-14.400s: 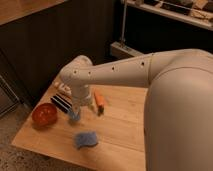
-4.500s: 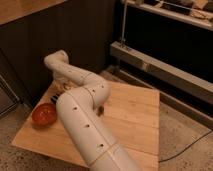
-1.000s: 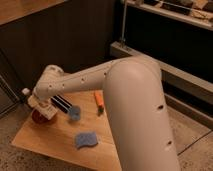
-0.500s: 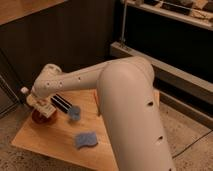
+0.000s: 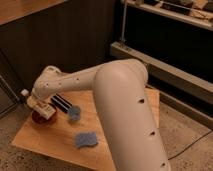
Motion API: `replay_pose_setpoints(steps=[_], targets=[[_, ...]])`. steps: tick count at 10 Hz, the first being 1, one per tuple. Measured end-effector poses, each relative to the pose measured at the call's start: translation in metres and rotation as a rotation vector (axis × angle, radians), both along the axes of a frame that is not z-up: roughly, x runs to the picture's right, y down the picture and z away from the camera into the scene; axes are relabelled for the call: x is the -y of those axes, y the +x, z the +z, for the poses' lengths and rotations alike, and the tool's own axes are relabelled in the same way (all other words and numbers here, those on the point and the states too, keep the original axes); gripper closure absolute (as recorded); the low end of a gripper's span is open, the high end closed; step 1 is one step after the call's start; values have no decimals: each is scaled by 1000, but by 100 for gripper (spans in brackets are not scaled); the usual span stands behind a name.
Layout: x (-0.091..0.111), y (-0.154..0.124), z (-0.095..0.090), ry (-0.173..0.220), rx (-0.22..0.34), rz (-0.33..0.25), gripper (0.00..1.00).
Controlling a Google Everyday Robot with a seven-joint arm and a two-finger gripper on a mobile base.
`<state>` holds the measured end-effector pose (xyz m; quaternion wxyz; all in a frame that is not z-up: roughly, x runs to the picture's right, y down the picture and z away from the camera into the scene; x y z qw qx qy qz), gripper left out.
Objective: Place the bottle in the ceramic bowl
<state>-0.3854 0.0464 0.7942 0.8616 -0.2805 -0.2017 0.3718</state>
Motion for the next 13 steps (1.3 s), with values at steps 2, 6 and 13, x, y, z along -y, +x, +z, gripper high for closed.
replay_pose_setpoints(steps=[2,6,13], targets=[[-4,-4,2,-9,4,-11,92],[-7,-11,3,-18,9,-35,50],[-10,-16,6,-31,9,-46,20]])
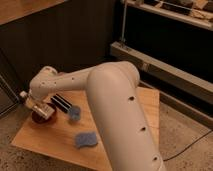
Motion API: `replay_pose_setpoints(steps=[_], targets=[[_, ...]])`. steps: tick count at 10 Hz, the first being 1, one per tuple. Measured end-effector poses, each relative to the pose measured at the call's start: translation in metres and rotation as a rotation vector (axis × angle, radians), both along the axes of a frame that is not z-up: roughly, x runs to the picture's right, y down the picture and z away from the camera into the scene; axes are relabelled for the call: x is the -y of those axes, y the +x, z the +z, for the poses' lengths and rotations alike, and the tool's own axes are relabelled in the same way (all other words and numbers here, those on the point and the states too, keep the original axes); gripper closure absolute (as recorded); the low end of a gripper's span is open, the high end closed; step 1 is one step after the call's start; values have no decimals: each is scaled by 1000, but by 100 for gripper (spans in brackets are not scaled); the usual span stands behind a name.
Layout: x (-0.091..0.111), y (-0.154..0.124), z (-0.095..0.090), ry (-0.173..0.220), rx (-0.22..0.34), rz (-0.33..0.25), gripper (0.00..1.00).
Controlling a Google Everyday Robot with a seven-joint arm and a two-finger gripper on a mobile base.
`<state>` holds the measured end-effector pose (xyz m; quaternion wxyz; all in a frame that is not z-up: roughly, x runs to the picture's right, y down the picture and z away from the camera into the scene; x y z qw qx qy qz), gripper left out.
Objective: Place the bottle in the ceramic bowl
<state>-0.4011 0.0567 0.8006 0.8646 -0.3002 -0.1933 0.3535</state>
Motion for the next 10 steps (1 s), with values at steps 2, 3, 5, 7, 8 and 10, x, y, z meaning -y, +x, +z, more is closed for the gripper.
replay_pose_setpoints(steps=[2,3,5,7,8,10], targets=[[-1,1,0,-4,-2,-2,20],[0,2,0,-7,-2,-3,20],[3,4,-3,-8,-7,-2,20],[12,7,-7,2,-15,3,20],[16,8,-8,4,-20,8,20],[48,23,-14,33,-70,51,20]])
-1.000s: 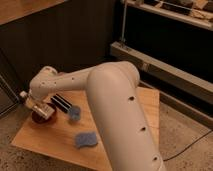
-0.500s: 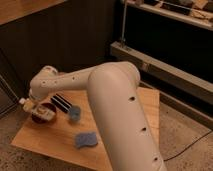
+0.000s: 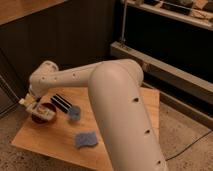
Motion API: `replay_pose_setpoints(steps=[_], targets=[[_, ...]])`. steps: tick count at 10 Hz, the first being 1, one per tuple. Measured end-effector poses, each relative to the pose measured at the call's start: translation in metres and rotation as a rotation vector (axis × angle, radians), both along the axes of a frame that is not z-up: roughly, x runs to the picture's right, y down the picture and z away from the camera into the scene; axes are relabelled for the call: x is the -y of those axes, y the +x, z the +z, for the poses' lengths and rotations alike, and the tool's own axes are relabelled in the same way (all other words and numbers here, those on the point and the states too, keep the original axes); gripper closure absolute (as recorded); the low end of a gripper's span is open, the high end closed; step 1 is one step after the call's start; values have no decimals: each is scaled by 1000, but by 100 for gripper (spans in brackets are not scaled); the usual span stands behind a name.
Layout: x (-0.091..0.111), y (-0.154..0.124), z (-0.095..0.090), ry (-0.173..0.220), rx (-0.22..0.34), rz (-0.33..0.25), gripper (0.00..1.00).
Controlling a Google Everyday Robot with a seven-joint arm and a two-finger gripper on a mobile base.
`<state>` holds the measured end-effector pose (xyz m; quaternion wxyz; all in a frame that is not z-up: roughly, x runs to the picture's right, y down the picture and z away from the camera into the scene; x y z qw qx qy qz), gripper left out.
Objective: Place the bottle in the ceramic bowl
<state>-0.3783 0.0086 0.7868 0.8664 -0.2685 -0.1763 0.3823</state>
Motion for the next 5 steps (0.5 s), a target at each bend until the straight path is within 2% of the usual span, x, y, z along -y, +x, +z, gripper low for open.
replay_pose_setpoints(steps=[2,4,5], targets=[[26,20,2,11,-78,49,20],[53,55,9,1,-277,129,20],[56,64,10,-12,-345,152,20]])
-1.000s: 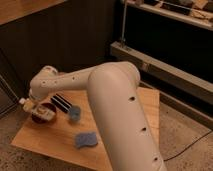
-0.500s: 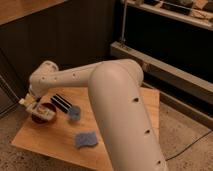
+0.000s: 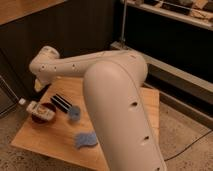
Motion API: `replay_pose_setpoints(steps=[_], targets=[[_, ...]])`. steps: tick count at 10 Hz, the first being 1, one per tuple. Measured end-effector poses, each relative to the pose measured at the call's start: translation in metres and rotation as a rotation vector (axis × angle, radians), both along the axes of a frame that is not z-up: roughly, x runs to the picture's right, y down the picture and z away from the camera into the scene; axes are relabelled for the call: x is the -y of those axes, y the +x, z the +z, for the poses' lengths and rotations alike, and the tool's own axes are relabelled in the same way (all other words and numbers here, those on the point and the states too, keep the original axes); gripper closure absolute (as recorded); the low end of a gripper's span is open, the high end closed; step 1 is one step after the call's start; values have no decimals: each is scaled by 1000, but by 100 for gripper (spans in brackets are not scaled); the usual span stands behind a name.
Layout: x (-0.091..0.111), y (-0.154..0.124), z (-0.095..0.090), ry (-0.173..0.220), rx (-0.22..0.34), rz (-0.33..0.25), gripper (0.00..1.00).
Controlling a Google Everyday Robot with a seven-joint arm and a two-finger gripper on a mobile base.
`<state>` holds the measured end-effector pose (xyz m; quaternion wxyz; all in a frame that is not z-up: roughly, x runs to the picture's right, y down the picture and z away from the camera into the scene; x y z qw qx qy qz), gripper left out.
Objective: Place the bottle in the ceramic bowl
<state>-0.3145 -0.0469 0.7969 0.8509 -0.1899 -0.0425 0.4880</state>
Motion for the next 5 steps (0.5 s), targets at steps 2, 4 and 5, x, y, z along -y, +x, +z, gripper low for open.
replay_pose_setpoints(steps=[2,4,5], targets=[[-5,6,-2,-51,-127,42,20],[-11,3,-6,-107,-229,83,20],[-11,3,-7,-119,-257,95,20]])
